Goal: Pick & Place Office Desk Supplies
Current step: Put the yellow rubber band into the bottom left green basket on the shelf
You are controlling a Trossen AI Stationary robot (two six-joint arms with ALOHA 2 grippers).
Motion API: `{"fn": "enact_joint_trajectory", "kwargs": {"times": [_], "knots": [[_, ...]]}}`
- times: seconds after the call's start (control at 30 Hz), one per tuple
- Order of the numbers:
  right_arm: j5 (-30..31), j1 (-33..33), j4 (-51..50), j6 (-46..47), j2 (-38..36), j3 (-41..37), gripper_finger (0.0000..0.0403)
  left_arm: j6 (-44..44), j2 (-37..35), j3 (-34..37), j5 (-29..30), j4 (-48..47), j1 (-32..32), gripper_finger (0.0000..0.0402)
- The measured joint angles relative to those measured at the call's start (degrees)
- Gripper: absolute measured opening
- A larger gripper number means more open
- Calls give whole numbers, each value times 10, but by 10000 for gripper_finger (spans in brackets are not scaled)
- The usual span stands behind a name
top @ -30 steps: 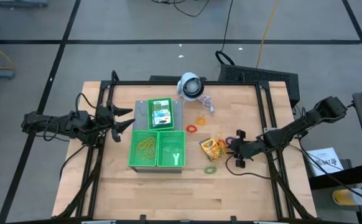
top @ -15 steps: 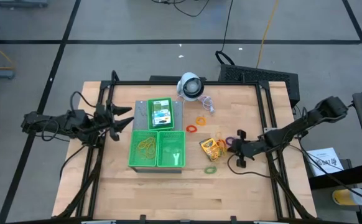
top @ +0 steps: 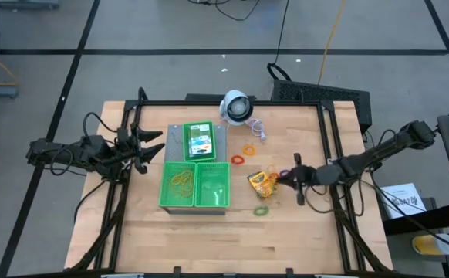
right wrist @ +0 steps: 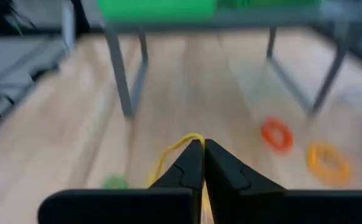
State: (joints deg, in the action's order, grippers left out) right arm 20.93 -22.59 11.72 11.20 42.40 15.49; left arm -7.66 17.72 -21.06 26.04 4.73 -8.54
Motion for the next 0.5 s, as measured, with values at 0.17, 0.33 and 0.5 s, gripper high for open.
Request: {"fn": "enact_joint_trajectory", "kwargs": {"times": [0.17, 0.33, 0.5], "knots": [[-15, 0, 113, -96, -7, 0, 1, 0, 0, 0, 0, 0, 0, 244], [-51, 1, 233, -186, 5, 0, 1, -19, 0, 0, 0, 16, 0, 244], [-117, 9, 337, -255, 26, 0, 0, -30, 0, 0, -1, 42, 0, 244]]}}
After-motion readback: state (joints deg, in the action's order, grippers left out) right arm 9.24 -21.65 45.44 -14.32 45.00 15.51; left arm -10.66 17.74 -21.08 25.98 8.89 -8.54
